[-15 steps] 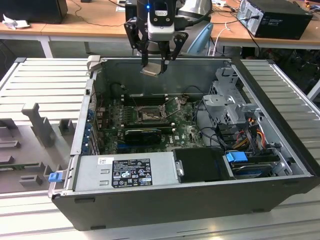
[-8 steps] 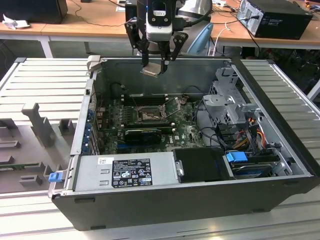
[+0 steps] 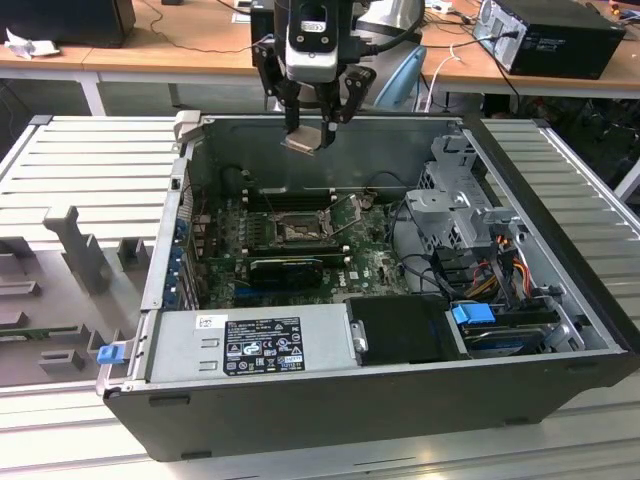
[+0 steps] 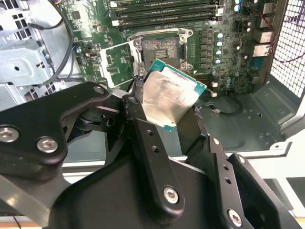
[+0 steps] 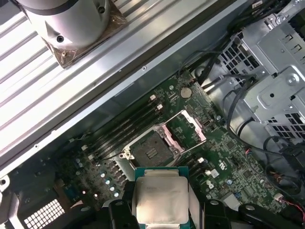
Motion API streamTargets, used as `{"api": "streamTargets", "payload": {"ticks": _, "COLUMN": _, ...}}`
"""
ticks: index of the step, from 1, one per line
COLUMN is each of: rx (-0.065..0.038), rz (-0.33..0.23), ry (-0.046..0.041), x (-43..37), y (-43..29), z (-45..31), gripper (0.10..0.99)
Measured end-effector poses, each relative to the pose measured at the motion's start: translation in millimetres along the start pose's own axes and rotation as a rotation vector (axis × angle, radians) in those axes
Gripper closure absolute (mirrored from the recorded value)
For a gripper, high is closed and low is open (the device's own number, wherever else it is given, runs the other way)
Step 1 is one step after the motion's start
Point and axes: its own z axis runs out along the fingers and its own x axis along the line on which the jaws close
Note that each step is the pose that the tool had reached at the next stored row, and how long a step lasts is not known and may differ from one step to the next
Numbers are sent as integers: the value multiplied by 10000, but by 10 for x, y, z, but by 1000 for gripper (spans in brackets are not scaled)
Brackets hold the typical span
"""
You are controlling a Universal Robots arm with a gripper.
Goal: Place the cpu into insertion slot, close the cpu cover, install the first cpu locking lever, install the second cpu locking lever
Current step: 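Place the cpu into insertion slot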
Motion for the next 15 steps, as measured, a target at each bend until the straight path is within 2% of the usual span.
{"api": "streamTargets", "payload": {"ticks": 15, "rx": -32, "rz": 1709, "ry": -148, "x": 0, "y": 0, "z": 6, "gripper": 561}}
